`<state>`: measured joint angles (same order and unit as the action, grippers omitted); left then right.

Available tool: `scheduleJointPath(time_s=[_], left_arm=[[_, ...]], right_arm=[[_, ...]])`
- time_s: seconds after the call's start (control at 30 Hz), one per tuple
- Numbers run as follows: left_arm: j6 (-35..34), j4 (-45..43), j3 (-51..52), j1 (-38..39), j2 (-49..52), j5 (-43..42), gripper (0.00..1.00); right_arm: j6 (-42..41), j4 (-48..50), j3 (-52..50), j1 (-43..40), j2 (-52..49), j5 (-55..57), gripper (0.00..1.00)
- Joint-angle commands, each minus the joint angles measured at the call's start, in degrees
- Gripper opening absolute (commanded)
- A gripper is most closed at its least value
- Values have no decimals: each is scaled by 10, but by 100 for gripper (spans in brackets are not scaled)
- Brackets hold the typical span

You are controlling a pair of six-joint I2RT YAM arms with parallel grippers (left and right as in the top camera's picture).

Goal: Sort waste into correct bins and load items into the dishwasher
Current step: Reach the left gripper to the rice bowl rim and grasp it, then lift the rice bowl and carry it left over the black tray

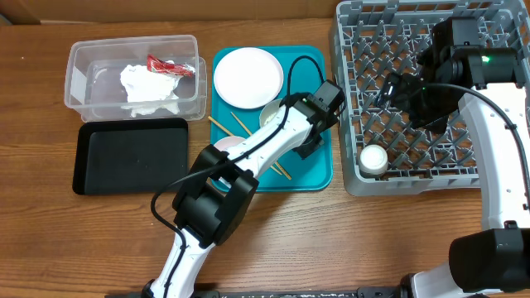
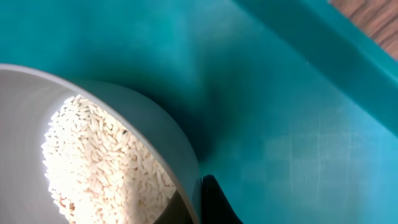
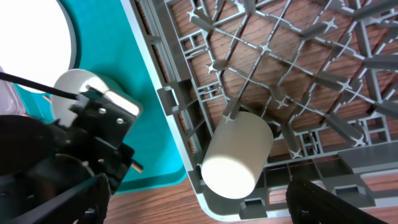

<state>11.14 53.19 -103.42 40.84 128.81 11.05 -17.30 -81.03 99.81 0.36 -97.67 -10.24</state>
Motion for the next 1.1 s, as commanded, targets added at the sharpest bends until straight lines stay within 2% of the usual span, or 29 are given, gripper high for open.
scheduleJointPath(time_s=[0.0, 0.17, 0.33, 0.5, 0.63, 0.8, 1.07], left_arm=[[-35, 16, -57, -1, 4, 14, 4], [-64, 61, -100, -2, 4, 14, 4], [-144, 165, -172, -24, 4, -6, 4], [-157, 293, -262, -86, 4, -175, 4], [-156, 357, -284, -150, -6, -257, 4], [-147, 435, -283, -208, -32, -259, 4], [-144, 436, -269, -249, -113, -259, 4]], right_arm=[[9, 1, 7, -1, 17, 1, 93], [11, 0, 7, -1, 17, 1, 93], [13, -3, 7, -1, 17, 1, 93], [13, -7, 7, -1, 17, 1, 93], [13, -8, 7, -1, 17, 1, 93], [13, -7, 7, -1, 17, 1, 93], [13, -7, 7, -1, 17, 1, 93]])
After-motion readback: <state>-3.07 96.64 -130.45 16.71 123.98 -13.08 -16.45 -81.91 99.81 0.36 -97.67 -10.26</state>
